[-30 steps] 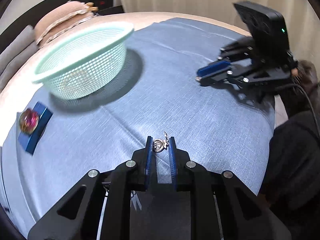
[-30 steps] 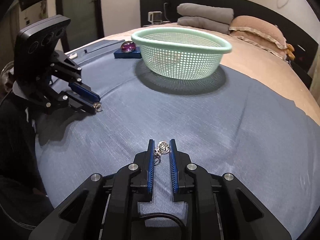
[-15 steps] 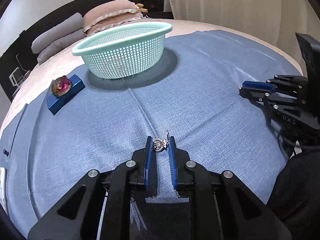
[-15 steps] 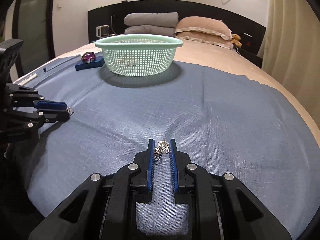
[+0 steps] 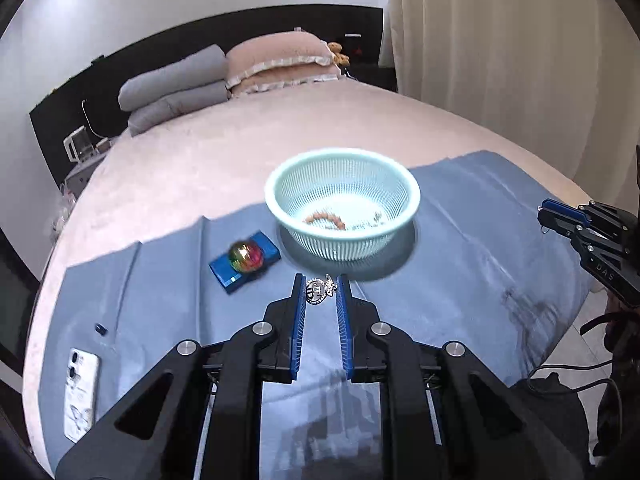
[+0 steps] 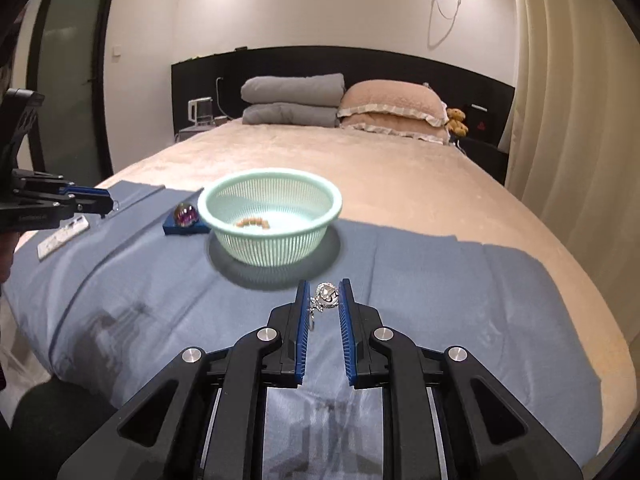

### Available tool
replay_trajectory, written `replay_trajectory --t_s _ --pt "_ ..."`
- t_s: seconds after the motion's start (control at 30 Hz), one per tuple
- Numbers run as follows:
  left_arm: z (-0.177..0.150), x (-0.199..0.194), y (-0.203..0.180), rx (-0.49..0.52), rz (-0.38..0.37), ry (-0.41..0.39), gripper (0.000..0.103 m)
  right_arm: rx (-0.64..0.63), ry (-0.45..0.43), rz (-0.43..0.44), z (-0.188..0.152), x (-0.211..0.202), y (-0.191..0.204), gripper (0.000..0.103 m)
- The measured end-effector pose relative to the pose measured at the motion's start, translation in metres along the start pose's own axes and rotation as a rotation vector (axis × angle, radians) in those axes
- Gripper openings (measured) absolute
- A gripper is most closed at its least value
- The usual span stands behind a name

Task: Organize jewelry
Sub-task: 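Carry both charms over the green basket and open both tools to drop them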

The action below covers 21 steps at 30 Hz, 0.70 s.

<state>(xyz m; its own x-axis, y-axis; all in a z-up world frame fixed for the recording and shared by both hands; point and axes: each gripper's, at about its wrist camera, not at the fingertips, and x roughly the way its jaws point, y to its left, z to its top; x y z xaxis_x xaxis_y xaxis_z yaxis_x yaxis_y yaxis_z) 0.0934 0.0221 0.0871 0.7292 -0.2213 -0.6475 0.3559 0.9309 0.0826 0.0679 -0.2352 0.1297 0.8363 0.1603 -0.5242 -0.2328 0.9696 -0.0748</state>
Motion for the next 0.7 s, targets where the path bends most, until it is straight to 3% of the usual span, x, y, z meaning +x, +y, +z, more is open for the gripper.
replay_trajectory --t_s 0.2,0.4,0.5,0.7 --pt "0.050 -0.010 0.015 0.027 0.018 -0.054 0.016 -0.042 -0.087 0.025 0.065 -0.005 -0.002 0.014" --pt "0.103 0.004 0.020 0.055 0.045 -0.100 0.016 -0.073 -0.164 0.064 0.128 0.013 -0.003 0.014" --pt "0.122 0.026 0.022 0.040 0.020 -0.109 0.016 -0.069 -0.168 0.089 0.147 0.036 -0.003 0.014" --pt "0.127 0.096 0.013 0.028 -0.025 -0.043 0.016 -0.074 -0.056 0.160 0.147 0.118 0.011 0.014"
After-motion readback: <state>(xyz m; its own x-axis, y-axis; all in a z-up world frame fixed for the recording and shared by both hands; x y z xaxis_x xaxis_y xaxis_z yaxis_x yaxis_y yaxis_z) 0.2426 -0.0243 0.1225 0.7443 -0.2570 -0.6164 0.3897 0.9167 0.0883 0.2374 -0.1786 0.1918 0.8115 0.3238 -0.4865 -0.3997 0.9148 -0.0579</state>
